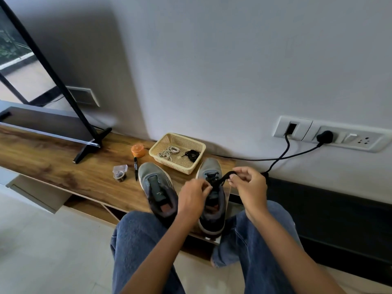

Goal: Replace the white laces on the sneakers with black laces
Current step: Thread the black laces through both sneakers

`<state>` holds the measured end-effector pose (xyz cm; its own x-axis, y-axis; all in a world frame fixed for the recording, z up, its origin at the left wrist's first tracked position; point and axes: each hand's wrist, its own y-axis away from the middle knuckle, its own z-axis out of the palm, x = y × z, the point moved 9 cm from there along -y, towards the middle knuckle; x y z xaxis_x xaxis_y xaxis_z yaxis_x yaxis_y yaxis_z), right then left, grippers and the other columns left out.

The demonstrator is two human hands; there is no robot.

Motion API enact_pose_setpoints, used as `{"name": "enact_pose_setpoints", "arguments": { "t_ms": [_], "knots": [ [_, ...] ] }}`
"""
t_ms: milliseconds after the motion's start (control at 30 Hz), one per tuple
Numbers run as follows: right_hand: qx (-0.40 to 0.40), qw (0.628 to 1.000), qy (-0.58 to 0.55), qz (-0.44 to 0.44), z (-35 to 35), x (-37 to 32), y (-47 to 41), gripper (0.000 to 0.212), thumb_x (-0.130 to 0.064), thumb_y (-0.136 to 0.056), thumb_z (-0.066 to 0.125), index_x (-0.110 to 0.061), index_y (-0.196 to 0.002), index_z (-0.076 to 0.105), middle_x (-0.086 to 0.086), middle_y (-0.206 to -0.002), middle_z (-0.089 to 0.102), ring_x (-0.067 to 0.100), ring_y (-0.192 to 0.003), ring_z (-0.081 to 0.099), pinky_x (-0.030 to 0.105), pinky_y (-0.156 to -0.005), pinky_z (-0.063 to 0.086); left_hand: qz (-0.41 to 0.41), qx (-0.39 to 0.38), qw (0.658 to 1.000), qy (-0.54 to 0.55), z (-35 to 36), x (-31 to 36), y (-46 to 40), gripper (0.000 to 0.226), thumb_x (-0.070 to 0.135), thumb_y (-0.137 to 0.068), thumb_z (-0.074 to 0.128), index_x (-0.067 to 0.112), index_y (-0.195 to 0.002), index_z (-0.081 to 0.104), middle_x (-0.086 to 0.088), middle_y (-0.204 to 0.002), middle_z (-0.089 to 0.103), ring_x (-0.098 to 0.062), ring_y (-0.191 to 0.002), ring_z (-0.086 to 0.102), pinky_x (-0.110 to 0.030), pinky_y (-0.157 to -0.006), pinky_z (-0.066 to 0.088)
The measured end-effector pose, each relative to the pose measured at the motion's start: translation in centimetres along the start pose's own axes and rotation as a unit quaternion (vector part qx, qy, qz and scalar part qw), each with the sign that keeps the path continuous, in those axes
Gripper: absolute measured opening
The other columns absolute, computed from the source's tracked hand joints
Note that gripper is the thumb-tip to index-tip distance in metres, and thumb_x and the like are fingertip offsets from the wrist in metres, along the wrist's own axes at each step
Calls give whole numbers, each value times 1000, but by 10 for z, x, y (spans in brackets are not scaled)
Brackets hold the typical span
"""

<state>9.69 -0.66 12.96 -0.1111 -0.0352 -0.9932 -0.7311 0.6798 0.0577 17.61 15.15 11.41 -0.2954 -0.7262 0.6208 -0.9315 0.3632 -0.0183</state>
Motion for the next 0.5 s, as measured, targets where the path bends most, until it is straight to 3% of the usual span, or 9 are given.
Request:
{"name": "enact_pose_setpoints", "arguments": {
  "t_ms": [167, 333, 400, 500],
  "knots": [
    [-81, 996, -11, 36, 21, 6, 6, 23, 12, -81, 63, -9, -86, 71, 10, -83, 70, 15, -75, 68, 26, -75, 58, 10, -53, 993, -104, 35, 5, 6, 18, 25, -91, 57, 16, -101, 69, -8, -100, 70, -28, -98, 63, -35, -77, 44],
    [-126, 989, 41, 64, 33, 34, 11, 26, 13, -82, 61, -10, -81, 72, 7, -80, 72, 13, -73, 69, 20, -72, 57, 21, -73, 958, -276, 49, 1, 9, 22, 28, -94, 51, 14, -105, 64, -7, -109, 66, -25, -115, 51, -34, -93, 32],
    [-125, 986, 104, 45, 36, 49, 9, 30, 11, -83, 61, -16, -80, 73, 3, -83, 73, 13, -78, 70, 23, -76, 57, -1, -93, 962, -258, 56, -11, 11, 23, 30, -95, 52, 15, -107, 65, -7, -110, 66, -27, -114, 51, -35, -90, 35],
    [-121, 968, 219, -11, 40, 59, 6, 26, 7, -82, 63, -15, -85, 76, -1, -88, 73, 6, -83, 66, 18, -81, 52, -56, -99, 987, -112, 59, -30, 16, 22, 24, -93, 54, 15, -108, 69, -9, -109, 67, -28, -107, 59, -35, -81, 44]
  ]
}}
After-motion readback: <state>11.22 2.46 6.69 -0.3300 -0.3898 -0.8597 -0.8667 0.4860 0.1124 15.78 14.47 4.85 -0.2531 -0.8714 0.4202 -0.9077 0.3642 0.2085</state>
